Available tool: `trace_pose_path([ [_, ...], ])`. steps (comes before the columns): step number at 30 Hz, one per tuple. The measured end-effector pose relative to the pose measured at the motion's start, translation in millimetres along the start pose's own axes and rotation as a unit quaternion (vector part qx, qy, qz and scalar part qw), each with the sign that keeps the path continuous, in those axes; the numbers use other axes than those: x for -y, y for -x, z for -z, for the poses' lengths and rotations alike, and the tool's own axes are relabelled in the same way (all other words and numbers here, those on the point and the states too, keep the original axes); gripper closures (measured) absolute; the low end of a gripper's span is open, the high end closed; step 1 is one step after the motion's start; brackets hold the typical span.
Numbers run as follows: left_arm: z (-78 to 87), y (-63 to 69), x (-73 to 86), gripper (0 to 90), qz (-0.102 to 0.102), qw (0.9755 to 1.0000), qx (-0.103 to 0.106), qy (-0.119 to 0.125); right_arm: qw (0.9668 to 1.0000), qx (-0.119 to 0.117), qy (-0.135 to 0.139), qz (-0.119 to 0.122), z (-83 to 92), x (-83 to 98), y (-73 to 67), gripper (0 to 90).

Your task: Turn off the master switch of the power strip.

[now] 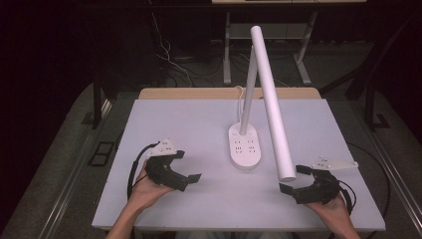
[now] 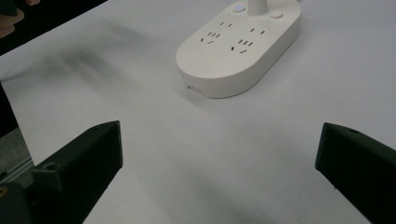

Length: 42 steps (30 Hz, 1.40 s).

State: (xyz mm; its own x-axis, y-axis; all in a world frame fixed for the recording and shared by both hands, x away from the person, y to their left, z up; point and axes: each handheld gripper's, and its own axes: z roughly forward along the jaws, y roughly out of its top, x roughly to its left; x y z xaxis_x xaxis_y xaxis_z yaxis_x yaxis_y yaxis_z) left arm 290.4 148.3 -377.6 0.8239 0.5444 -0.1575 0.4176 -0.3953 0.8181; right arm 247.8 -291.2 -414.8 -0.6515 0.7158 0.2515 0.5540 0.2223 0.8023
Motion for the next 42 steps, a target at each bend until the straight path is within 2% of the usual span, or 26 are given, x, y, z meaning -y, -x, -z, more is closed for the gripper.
trace_pose_path([
  [8, -2.4, -3.7, -9.9, 0.0, -0.002, 0.9999, 0.003, -0.01, 1.0, 0.0, 0.0, 0.0, 0.1, 0.1, 0.1, 0.0],
  [12, -3.8, -5.1, -16.3, 0.0, -0.016, 0.9995, 0.006, -0.026, 1.0, 0.0, 0.0, 0.0, 0.1, 0.1, 0.1, 0.0],
  [27, -11.0, -14.4, -41.5, 0.0, -0.038, 0.9979, 0.006, -0.052, 1.0, 0.002, 0.0, -0.002, 0.0, 0.5, 0.0, 0.0],
  [42, -24.2, -30.2, -66.5, 0.0, -0.045, 0.9972, 0.004, -0.06, 1.0, 0.001, 0.0, 0.004, -1.0, 0.3, -0.9, 0.0],
])
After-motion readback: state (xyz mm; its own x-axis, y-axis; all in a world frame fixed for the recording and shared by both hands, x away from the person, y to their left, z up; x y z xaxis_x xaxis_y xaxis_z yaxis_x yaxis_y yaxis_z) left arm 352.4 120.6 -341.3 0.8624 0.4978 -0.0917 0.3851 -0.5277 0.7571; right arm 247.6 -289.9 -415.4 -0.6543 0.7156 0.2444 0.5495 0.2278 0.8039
